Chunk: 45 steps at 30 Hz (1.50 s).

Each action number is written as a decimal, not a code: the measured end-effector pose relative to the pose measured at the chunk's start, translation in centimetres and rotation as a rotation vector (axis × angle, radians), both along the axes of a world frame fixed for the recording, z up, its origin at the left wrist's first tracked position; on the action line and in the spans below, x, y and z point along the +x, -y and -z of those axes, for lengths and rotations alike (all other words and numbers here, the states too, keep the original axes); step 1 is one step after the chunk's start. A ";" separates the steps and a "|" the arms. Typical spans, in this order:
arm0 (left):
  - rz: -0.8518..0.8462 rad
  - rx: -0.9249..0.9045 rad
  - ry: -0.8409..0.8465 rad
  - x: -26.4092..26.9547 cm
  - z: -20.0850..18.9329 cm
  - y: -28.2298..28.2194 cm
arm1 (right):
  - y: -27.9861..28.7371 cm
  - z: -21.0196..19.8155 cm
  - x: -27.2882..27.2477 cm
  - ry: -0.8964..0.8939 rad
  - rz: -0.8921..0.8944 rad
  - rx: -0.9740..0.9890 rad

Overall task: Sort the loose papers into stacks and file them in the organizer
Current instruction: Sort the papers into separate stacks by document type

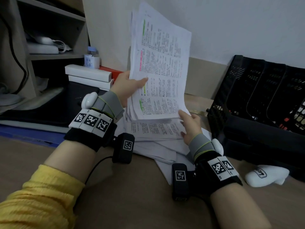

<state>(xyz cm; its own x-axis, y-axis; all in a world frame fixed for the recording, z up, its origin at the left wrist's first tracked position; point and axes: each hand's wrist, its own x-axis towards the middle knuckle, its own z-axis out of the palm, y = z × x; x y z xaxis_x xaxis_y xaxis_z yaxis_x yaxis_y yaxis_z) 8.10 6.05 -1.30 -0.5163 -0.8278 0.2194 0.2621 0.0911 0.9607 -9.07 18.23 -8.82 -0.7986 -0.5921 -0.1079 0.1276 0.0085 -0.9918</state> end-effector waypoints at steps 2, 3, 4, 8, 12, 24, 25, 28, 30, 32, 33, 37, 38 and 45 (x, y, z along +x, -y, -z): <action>0.054 -0.059 0.071 0.4 -0.3 -0.1 | 0.0 0.0 -0.2 0.004 0.010 -0.007; 0.080 -0.087 0.093 0.5 -0.3 -0.1 | 0.0 0.0 -0.1 0.004 0.007 -0.009; 0.102 -0.108 0.108 0.5 -0.3 -0.3 | 0.0 0.0 -0.1 0.002 0.006 -0.007; 0.180 -0.170 0.148 0.6 -0.2 -0.5 | -0.3 -0.2 0.0 0.014 -0.011 -0.076; 0.228 -0.227 0.156 1.0 -0.5 -0.6 | -0.6 -0.5 0.3 -0.003 -0.085 -0.199; 0.080 -0.212 0.115 0.9 -0.3 -0.7 | -1.0 -0.8 -0.1 -0.103 0.024 -0.342; 0.069 -0.209 0.110 0.8 -0.2 -0.6 | -1.0 -0.8 -0.1 -0.108 0.019 -0.347; 0.016 -0.199 0.105 0.5 0.3 -0.1 | -1.0 -0.7 0.0 -0.125 -0.005 -0.376; -0.023 -0.203 0.118 0.2 0.6 0.1 | -0.8 -0.6 -0.1 -0.126 0.002 -0.383; -0.061 -0.216 0.122 -0.1 0.7 0.1 | -0.5 -0.6 0.1 -0.123 0.025 -0.396; -0.069 -0.227 0.124 -0.2 0.8 0.0 | -0.4 -0.7 0.3 -0.133 0.030 -0.398; -0.085 -0.268 0.104 -0.8 1.0 -0.7 | -0.3 -1.0 0.9 -0.226 0.034 -0.430; -0.094 -0.262 0.086 -0.9 1.1 -0.8 | -0.4 -1.0 0.9 -0.256 0.045 -0.434; 0.015 -0.246 0.124 -1.4 2.0 -0.6 | -0.5 -1.2 1.2 -0.367 0.046 -0.428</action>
